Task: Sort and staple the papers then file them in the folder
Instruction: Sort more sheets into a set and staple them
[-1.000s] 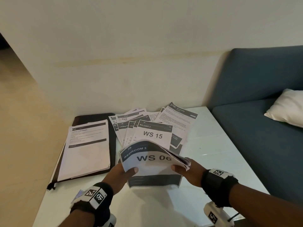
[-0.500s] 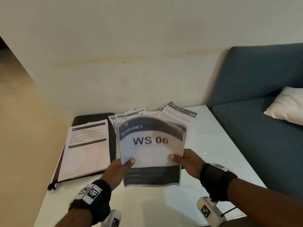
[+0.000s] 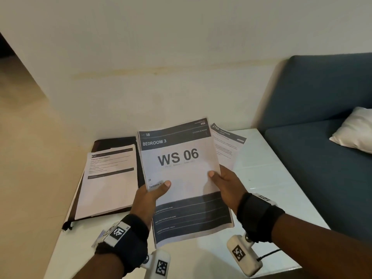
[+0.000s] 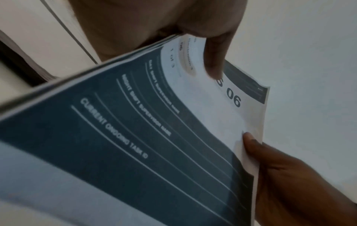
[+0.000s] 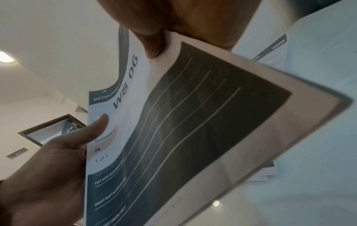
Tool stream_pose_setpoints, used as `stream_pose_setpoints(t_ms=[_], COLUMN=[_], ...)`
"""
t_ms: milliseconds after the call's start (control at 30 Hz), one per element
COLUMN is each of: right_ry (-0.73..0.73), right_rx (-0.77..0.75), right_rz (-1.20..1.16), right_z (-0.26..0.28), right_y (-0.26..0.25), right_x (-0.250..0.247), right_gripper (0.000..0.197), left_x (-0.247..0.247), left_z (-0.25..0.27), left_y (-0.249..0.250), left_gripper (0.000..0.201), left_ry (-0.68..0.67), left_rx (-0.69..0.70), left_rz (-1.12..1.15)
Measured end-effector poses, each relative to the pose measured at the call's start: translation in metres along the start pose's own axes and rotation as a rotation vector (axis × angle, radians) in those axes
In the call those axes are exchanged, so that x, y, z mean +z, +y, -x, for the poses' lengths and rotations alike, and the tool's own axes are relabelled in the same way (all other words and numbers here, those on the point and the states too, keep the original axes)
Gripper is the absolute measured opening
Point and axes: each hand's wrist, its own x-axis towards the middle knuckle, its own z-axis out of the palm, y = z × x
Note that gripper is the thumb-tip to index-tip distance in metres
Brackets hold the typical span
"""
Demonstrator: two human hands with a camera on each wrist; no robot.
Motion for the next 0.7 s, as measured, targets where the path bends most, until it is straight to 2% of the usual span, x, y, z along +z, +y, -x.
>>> stream_pose_setpoints(t_ms=[67,200,300,367,500,633,700], right_ry=[-0.025,-0.088,-0.041,0.033,0.11,0.113,0.093], right_rx=[0.016,0.049,0.22,0.319,0.411,0.444,0.444], right_rz=[0.01,-0.024,-0.033,0.124,0.598,0.706,0.713], right_z=[0.0,-0.016,-0.05,-0.075,-0.101,-0.106,-0.111], right_y=[0.002,0.002,0.01,0.026,0.061,0.089,0.1], right_x=[0.004,0.006,0.005,0.006,0.014,0.038,0.051], right_gripper=[0.024,0.03,0.038,0.039,0.046,0.059,0.064], left_x=[-0.004,-0.017,-0.038,-0.055,-0.09,-0.115,-0.121], left_z=[-0.002,-0.003,-0.008,-0.012,-0.025,-0.041,-0.046], left_y=[-0.004,0.001,0.01,0.017,0.02,0.012,0.009], left_gripper=[0.023,0.012,0.01,0.01,0.012,0.039,0.043], left_ry=[0.042,0.101,0.201,0.292,0.492,0.616,0.633], left_rx=[0.019,0.052,0.08,0.094,0.129,0.109,0.109], left_rz=[-0.064,-0.186,-0.21,-0.223,-0.239,-0.175,-0.151])
